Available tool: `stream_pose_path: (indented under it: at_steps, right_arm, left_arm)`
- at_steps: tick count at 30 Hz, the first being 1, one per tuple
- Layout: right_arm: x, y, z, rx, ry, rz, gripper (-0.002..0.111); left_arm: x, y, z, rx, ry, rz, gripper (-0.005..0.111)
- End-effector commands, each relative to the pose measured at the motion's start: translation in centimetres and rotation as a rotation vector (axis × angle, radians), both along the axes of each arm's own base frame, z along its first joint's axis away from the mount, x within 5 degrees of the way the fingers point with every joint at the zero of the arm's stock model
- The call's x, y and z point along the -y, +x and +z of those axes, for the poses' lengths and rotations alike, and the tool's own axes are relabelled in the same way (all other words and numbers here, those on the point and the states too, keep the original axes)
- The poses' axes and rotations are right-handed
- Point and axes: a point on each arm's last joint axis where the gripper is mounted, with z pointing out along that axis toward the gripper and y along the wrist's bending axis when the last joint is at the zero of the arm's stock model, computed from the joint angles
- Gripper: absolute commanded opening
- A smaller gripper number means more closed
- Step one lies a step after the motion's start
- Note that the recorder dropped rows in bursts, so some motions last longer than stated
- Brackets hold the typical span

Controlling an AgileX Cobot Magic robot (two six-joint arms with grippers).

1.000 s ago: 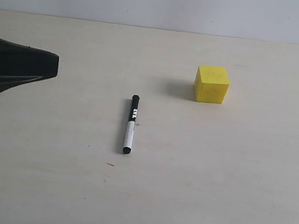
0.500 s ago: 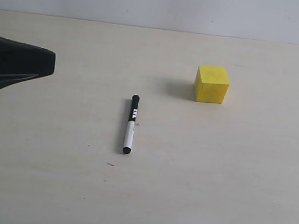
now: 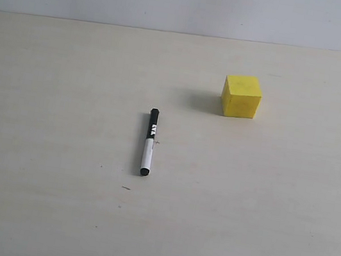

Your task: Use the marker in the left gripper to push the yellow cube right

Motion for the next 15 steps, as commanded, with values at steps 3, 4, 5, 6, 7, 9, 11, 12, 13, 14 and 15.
stream_pose_path:
  at_steps: [3,4,5,6,7,9,11,12,13,14,15]
  right_arm:
    - [0.0,0.0,-0.1,0.009,-0.004,-0.006,0.000]
    - [0.0,0.0,-0.1,0.009,-0.004,-0.006,0.000]
    - [0.0,0.0,-0.1,0.009,-0.004,-0.006,0.000]
    - [0.0,0.0,-0.1,0.009,-0.004,-0.006,0.000]
    - [0.0,0.0,-0.1,0.009,-0.004,-0.006,0.000]
    - [0.0,0.0,-0.1,0.009,-0.004,-0.006,0.000]
    - [0.0,0.0,-0.1,0.009,-0.004,-0.006,0.000]
    - [0.0,0.0,-0.1,0.009,-0.004,-0.006,0.000]
    - [0.0,0.0,-0.1,0.009,-0.004,-0.006,0.000]
    - [0.0,0.0,-0.1,0.009,-0.004,-0.006,0.000]
    - [0.0,0.0,-0.1,0.009,-0.004,-0.006,0.000]
  left_arm:
    - [-0.5,-1.9,-0.6,0.086,0.022,0.000,0.000]
    - [-0.6,-2.1,-0.6,0.095,0.021,0.000,0.000]
    - [-0.7,-2.4,-0.7,0.107,0.021,-0.001,0.000]
    - [-0.7,-2.7,-0.7,0.121,0.025,-0.001,0.000]
    - [-0.8,-2.9,-0.8,0.135,0.032,-0.003,0.000]
    - [-0.9,-3.4,-1.0,0.164,0.043,-0.004,0.000]
    - [-1.0,-3.9,-1.3,0.196,0.061,-0.005,0.000]
    - [-1.1,-4.1,-1.4,0.211,0.068,-0.006,0.000]
    - [-1.1,-4.3,-1.5,0.226,0.073,-0.007,0.000]
    - [-1.2,-4.7,-1.7,0.248,0.084,-0.006,0.000]
    - [-1.3,-4.9,-1.8,0.262,0.089,-0.007,0.000]
